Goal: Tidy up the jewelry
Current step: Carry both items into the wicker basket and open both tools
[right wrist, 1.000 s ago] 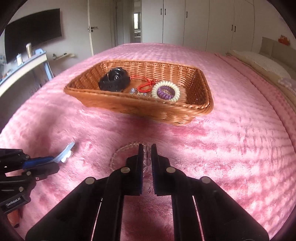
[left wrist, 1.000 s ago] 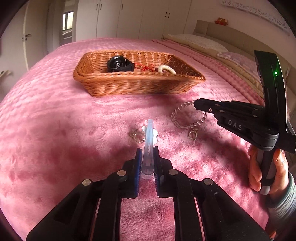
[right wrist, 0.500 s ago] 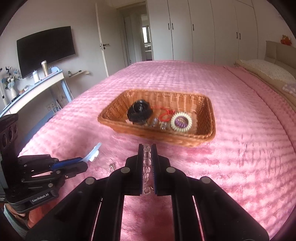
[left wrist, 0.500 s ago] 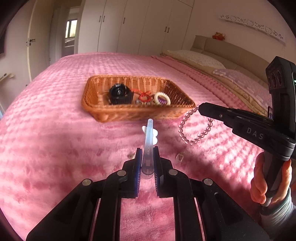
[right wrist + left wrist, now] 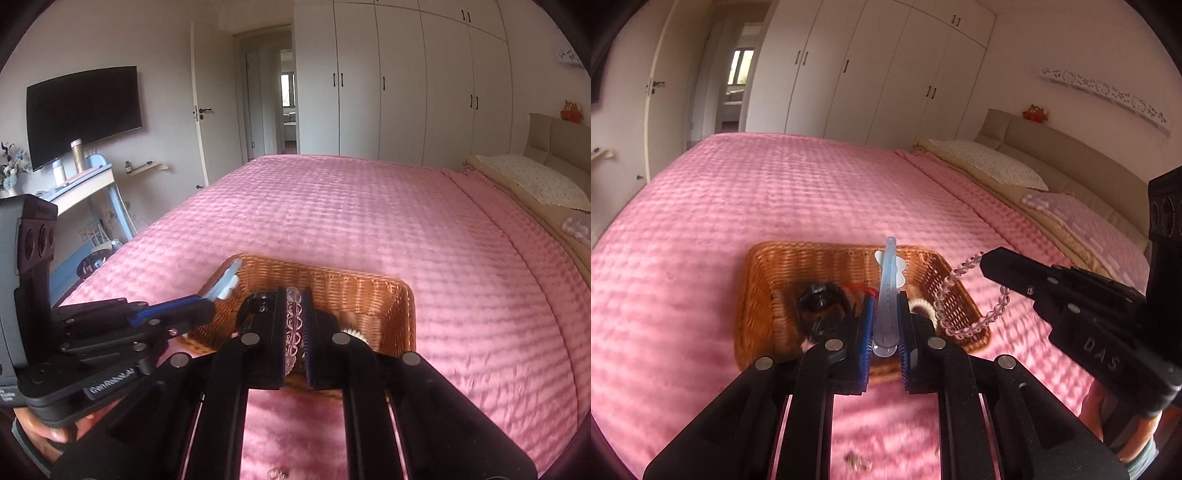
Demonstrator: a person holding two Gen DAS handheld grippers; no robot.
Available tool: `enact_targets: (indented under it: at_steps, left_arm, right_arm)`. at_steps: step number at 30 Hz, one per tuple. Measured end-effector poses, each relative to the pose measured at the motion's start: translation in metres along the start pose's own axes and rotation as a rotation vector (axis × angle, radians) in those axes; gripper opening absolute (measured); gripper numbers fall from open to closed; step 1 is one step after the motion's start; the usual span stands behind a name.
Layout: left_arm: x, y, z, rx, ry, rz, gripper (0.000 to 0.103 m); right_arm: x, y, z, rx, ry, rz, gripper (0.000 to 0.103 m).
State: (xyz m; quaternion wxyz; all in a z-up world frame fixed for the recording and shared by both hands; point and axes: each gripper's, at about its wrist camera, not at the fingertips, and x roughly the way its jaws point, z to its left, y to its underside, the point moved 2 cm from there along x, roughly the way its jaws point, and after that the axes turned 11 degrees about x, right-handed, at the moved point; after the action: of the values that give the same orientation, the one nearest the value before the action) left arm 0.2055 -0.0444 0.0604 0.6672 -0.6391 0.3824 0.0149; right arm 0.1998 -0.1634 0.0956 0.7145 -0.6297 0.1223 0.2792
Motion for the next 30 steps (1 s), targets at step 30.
enact_targets:
  at_steps: [30]
  left_arm:
    - [0.023, 0.025, 0.003, 0.006, 0.032, 0.013, 0.034]
  right_arm:
    - [0.059, 0.022, -0.058, 0.161, 0.044, 0.126, 0.028]
